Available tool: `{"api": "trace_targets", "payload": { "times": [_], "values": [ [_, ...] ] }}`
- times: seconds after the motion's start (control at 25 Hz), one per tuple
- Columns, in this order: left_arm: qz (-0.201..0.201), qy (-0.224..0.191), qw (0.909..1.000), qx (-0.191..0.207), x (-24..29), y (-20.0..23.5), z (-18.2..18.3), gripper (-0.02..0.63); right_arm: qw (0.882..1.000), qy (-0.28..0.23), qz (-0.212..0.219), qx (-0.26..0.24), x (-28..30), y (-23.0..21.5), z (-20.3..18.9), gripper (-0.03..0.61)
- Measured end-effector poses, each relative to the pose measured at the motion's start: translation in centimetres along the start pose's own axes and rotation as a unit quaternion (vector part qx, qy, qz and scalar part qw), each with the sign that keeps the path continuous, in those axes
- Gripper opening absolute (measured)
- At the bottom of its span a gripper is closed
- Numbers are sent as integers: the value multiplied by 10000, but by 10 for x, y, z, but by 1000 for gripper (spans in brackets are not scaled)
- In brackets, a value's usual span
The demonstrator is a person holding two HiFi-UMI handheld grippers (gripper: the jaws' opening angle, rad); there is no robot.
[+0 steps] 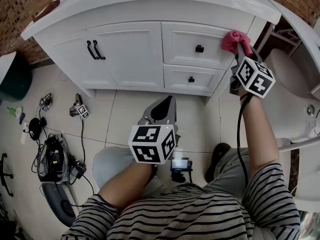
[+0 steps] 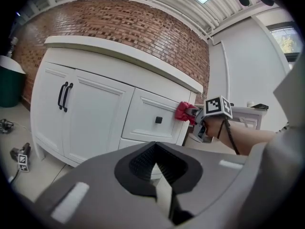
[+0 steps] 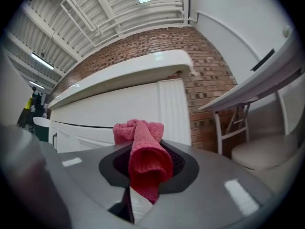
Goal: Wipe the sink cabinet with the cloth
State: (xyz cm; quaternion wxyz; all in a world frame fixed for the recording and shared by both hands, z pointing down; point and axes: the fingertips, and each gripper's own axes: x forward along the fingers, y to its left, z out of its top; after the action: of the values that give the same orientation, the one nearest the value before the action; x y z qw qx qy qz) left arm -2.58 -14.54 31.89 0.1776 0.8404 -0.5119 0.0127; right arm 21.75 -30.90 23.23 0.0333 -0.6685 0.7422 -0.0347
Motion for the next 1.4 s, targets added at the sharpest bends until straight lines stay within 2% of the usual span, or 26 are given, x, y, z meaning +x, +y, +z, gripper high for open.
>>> {"api": "trace_targets", "payload": {
  "times": [0.12,0.2,0.28,0.36,0.48,0.56,0.68,0.8,1.0,1.24,1.4],
  "values": [
    [-25,-28,10000,2,-1,-3,2,0,9964,29,-799,273,-18,-53,3,93],
    [-27,-81,10000,-19,-3,-3,5,0,9959,-45,-794,440,-27,-52,7,90],
    [-28,-154,9999,-67,-6,-2,10,0,9984,-183,-293,445,-30,-13,8,89],
    [-18,-210,9997,-111,-7,1,13,0,9979,-183,471,407,-23,50,0,89],
    [37,-193,9997,-150,-5,7,10,0,9879,163,1521,238,2,150,-35,91],
    [105,-146,9997,-187,-3,11,6,0,9818,445,1847,-62,21,196,-62,91],
    [191,-109,9996,-201,-2,16,4,0,9788,748,1844,-485,47,220,-91,90],
    [268,-120,9994,-187,-3,21,5,0,9802,780,1723,-586,52,207,-95,91],
    [269,-113,9994,-162,0,27,6,0,9870,761,1304,-551,35,152,-90,81],
    [204,3,9998,1,8,16,-2,0,9902,641,1120,-525,19,103,-81,84],
    [205,93,9997,113,11,11,-8,0,9921,715,822,-626,21,72,-85,84]
  ]
}}
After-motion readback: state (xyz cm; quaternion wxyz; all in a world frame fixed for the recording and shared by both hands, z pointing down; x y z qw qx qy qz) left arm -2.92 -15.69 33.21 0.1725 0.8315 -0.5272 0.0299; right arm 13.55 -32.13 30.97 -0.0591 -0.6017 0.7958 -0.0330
